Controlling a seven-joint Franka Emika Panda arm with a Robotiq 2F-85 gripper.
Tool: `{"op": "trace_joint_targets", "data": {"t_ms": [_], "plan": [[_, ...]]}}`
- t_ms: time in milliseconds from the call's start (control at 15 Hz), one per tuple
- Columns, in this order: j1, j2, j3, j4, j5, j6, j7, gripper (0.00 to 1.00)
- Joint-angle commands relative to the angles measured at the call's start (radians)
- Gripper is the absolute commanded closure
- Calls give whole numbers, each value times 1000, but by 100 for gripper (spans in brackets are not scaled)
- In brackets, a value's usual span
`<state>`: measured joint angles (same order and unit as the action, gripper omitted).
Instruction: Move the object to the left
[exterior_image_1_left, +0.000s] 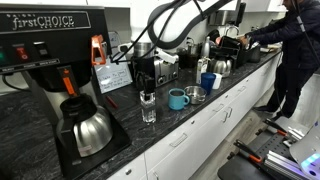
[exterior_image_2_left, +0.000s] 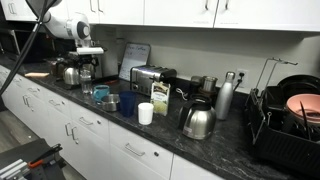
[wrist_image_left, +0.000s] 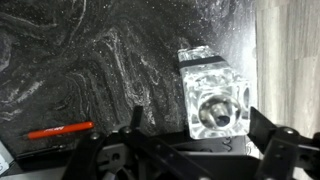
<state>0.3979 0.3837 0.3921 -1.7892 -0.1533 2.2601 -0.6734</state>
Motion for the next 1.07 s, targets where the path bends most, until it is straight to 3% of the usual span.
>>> {"op": "trace_joint_targets", "data": {"t_ms": [0, 200, 267, 1000], "plan": [[-31, -19, 4, 45, 42, -23, 19, 0], [-70, -50, 4, 84, 106, -30, 16, 0], [-51, -31, -3, 80, 69, -5, 18, 0], [-60, -43, -2, 88, 93, -19, 20, 0]]}}
